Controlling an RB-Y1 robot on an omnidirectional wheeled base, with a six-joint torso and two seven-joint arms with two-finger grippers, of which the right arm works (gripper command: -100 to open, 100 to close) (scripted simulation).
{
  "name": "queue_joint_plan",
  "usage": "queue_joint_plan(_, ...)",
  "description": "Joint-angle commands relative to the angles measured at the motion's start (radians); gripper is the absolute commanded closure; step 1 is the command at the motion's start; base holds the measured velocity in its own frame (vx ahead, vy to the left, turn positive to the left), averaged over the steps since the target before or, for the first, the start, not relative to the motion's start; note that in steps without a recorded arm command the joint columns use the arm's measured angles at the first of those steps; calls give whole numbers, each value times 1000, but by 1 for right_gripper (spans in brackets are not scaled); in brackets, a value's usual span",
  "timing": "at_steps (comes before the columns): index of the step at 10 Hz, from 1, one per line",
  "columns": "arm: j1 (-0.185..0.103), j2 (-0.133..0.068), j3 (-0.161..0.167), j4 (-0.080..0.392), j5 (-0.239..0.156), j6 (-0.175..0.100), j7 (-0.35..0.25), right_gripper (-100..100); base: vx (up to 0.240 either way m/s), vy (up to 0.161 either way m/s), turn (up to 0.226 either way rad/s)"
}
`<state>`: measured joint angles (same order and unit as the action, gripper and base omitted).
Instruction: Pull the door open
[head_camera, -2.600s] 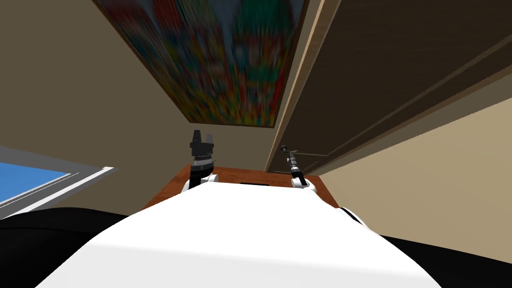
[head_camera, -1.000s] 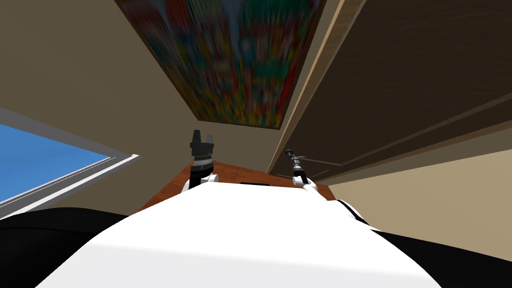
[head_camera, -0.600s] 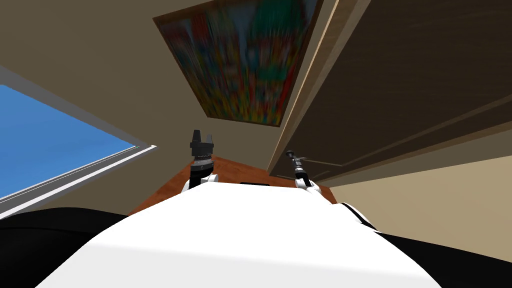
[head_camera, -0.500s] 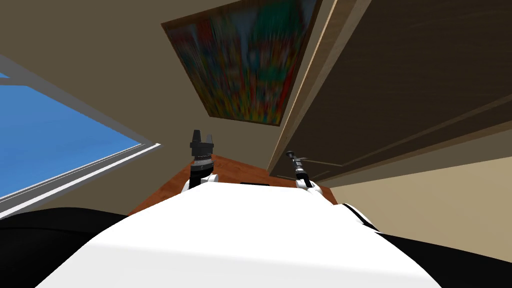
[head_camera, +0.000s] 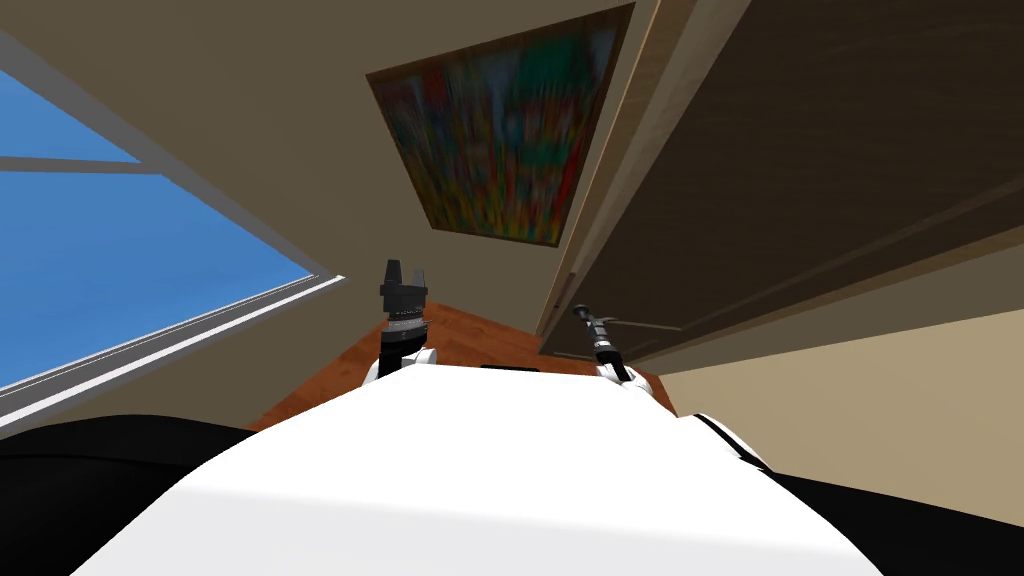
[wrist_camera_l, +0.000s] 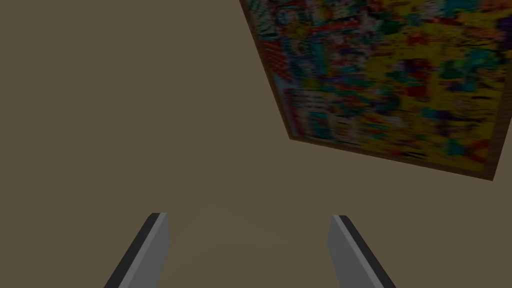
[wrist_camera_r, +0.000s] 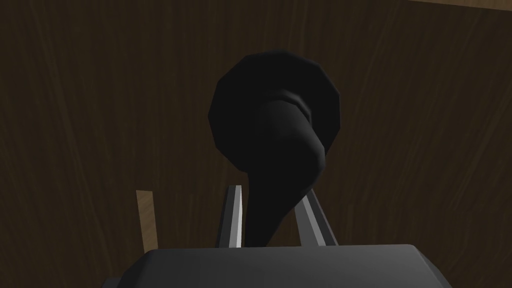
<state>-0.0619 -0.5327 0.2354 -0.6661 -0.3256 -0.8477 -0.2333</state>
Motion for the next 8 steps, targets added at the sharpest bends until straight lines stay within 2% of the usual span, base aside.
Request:
queue_joint_plan(1,13,-19,23,0,1,-31,-20,100,-233,-62,130)
queue_joint_plan(3,29,-38,43,-6,1,-55,-36,100,-199,-77,106)
queue_joint_plan(6,64,-81,88,-19,0,-109,-73,100,-207,-75,113)
queue_joint_plan(7,57,-71,77,-18,-1,-94,-64,100,-114,-44,27)
queue_joint_plan(8,79,-87,97,-14,-5,-130,-78,100,-167,-83,195)
